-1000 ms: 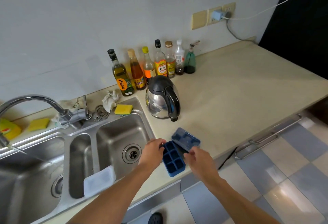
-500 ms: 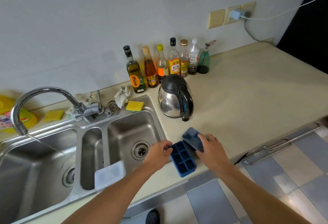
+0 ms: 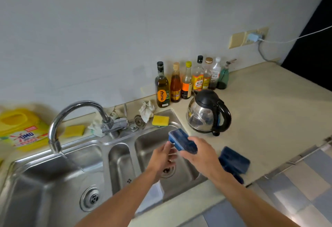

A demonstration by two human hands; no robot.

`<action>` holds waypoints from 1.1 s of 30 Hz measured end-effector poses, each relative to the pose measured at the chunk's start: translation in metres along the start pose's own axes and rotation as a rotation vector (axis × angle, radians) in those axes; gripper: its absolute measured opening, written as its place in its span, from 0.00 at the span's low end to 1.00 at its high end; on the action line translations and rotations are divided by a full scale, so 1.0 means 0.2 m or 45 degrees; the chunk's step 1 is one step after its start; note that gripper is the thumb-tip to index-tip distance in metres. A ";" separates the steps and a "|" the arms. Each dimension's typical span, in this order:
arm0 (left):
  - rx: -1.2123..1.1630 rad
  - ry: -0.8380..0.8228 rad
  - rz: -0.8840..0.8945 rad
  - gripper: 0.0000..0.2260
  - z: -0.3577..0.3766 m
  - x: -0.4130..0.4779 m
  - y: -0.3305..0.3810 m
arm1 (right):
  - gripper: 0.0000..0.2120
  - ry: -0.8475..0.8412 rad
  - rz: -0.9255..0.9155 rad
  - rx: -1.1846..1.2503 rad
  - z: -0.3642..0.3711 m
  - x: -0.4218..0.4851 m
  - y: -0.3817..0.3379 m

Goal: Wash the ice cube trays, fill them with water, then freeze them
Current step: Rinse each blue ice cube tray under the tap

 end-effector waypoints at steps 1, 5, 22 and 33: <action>-0.083 -0.001 -0.049 0.18 -0.11 0.01 0.00 | 0.32 -0.010 -0.020 0.001 0.10 -0.01 -0.10; -0.297 0.014 -0.156 0.26 -0.47 0.02 -0.04 | 0.33 -0.087 -0.043 0.074 0.41 -0.07 -0.44; -0.264 0.439 -0.333 0.31 -1.27 -0.17 -0.24 | 0.26 -0.544 -0.121 0.183 1.06 -0.34 -0.98; -0.210 0.406 -0.359 0.32 -1.62 0.03 -0.27 | 0.23 -0.609 0.060 0.240 1.40 -0.28 -1.17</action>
Point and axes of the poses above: each hand's wrist, its own x-axis towards the middle knuckle, its own z-axis out of the palm, y = z × x, the point moved 6 cm from there along x, towards the middle knuckle, and after that the axes turned 10 degrees about y, right-handed, at the moved point
